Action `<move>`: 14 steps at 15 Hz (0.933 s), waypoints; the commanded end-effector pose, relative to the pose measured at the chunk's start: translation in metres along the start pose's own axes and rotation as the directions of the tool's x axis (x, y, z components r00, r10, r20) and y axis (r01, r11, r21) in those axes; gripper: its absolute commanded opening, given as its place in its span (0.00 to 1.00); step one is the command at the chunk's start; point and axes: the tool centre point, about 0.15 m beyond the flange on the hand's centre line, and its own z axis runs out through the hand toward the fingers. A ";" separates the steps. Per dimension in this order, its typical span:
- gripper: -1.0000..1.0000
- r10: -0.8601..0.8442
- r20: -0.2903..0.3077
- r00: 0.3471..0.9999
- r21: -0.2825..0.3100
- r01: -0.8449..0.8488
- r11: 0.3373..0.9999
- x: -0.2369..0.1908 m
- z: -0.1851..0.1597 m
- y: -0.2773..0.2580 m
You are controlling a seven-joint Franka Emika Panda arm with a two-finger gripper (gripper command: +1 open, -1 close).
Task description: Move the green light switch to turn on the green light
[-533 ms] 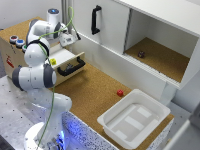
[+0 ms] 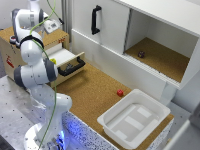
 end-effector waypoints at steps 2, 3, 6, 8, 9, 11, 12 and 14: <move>0.00 0.032 0.122 0.992 0.075 -0.041 0.996 0.034 -0.005 0.000; 0.00 0.051 0.110 0.993 0.056 -0.057 0.997 0.030 -0.004 -0.002; 0.00 0.111 0.031 0.993 0.020 -0.111 0.994 0.012 0.001 -0.002; 0.00 0.082 -0.001 0.997 0.015 -0.082 0.997 0.008 0.013 -0.005; 0.00 0.068 -0.007 0.998 0.025 -0.068 0.997 0.009 0.021 -0.005; 0.00 0.060 -0.021 0.998 0.047 -0.059 0.997 0.011 0.036 -0.005; 0.00 0.055 -0.029 0.998 0.049 -0.053 0.997 0.012 0.038 -0.008; 0.00 0.026 -0.033 0.999 0.063 -0.024 0.998 0.014 0.047 -0.019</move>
